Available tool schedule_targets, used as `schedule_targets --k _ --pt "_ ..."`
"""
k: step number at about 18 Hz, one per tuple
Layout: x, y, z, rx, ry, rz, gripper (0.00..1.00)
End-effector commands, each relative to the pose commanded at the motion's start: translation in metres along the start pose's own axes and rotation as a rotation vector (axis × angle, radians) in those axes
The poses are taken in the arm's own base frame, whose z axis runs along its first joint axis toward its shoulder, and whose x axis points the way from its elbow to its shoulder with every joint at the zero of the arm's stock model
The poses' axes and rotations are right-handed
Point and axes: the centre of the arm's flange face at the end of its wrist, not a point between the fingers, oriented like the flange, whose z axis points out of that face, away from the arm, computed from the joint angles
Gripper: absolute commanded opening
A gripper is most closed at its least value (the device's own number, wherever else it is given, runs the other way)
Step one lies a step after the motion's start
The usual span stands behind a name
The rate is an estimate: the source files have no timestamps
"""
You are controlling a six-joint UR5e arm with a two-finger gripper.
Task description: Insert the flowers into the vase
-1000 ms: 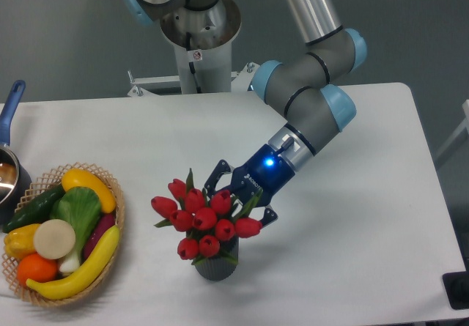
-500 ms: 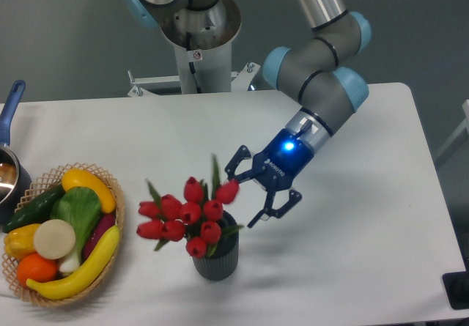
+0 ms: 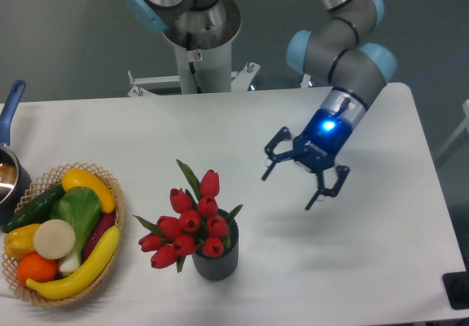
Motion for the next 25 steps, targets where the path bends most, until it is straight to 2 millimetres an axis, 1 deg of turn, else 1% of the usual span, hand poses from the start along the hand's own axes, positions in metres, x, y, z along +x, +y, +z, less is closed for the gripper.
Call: schedule_targets --k 1,2,5,6,8,9,10,11,12,15,17,20,22,25 --pt "-0.004 0.000 -0.007 -0.039 -0.026 0.008 1.00" --pt "-0.008 0.005 -0.013 -0.103 -0.054 0.010 1.00" --pt "-0.019 0.011 -0.024 -0.328 -0.138 0.039 1.00" --pt "-0.019 0.012 -0.024 -0.368 -0.149 0.045 1.00" --pt "-0.019 0.004 -0.028 -0.452 -0.182 0.070 1.00" --pt "-0.019 0.005 -0.033 -0.534 -0.211 0.078 1.00" --pt "-0.015 0.002 -0.029 -0.628 -0.229 0.104 1.00" --pt "-0.011 0.001 -0.019 -0.717 -0.236 0.130 1.00" --pt "-0.010 0.002 -0.017 -0.773 -0.245 0.137 1.00" --pt "-0.004 0.004 -0.009 -0.872 -0.249 0.149 1.00" --pt "-0.005 0.005 -0.013 -0.934 -0.265 0.151 1.00" --pt "-0.004 -0.009 -0.003 -1.031 -0.246 0.162 1.00" --pt "-0.004 -0.024 0.007 -1.073 -0.217 0.167 1.00" --pt "0.000 -0.035 0.016 -1.178 -0.156 0.154 1.00"
